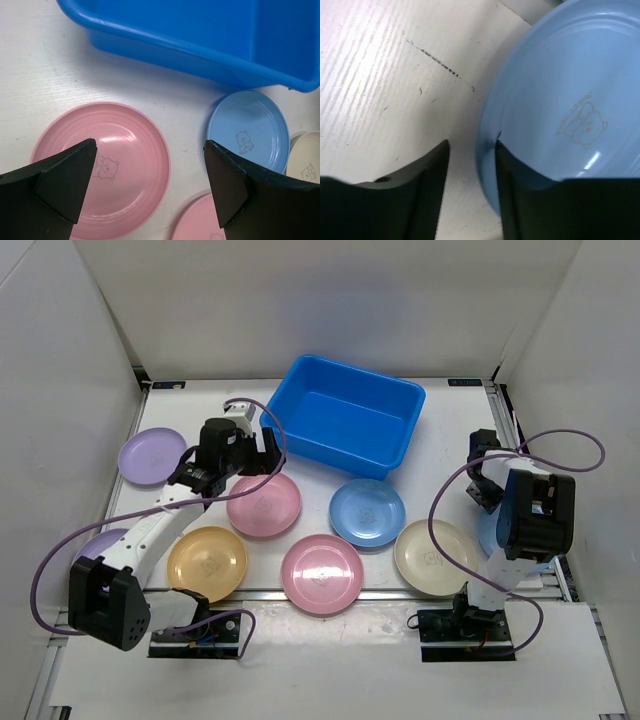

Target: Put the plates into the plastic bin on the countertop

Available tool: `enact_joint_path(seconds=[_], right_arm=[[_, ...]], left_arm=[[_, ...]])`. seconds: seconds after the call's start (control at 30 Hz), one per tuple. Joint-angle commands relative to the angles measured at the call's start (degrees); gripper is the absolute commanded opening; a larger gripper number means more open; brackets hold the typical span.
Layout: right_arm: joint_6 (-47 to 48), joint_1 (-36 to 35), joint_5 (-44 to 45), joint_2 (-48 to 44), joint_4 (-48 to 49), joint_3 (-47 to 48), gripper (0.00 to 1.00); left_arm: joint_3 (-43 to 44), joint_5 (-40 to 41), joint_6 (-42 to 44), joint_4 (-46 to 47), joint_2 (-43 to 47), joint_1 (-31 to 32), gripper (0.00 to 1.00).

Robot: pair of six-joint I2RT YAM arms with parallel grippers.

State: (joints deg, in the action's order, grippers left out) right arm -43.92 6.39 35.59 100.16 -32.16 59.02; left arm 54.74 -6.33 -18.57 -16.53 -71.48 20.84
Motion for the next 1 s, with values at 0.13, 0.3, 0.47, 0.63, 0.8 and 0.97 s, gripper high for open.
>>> enact_joint_path(seconds=[0.13, 0.3, 0.47, 0.63, 0.8, 0.97], right_arm=[[-3.2, 0.7, 1.7, 0.0, -0.2, -4.1, 0.22], [1.7, -1.9, 5.7, -2.8, -1.4, -0.2, 0.00], [8.1, -9.0, 15.0, -8.7, -3.7, 6.2, 0.00], [17.5, -13.8, 12.7, -13.8, -0.5, 12.2, 0.00], [39.8, -25.0, 9.1, -15.1, 15.0, 15.9, 0.00], [52.9, -32.4, -3.2, -7.4, 20.2, 27.3, 0.00]], left_arm=[[5.0, 3.2, 2.5, -2.1, 0.2, 0.3, 0.99], [6.1, 3.0, 3.1, -2.1, 0.1, 0.3, 0.99], [5.8, 3.5, 3.5, -2.3, 0.2, 0.3, 0.99], [5.7, 4.9, 4.0, -2.1, -0.1, 0.2, 0.99], [5.4, 5.6, 1.0, -2.1, -0.9, 0.2, 0.99], [7.0, 8.0, -2.8, -4.6, -2.7, -1.4, 0.99]])
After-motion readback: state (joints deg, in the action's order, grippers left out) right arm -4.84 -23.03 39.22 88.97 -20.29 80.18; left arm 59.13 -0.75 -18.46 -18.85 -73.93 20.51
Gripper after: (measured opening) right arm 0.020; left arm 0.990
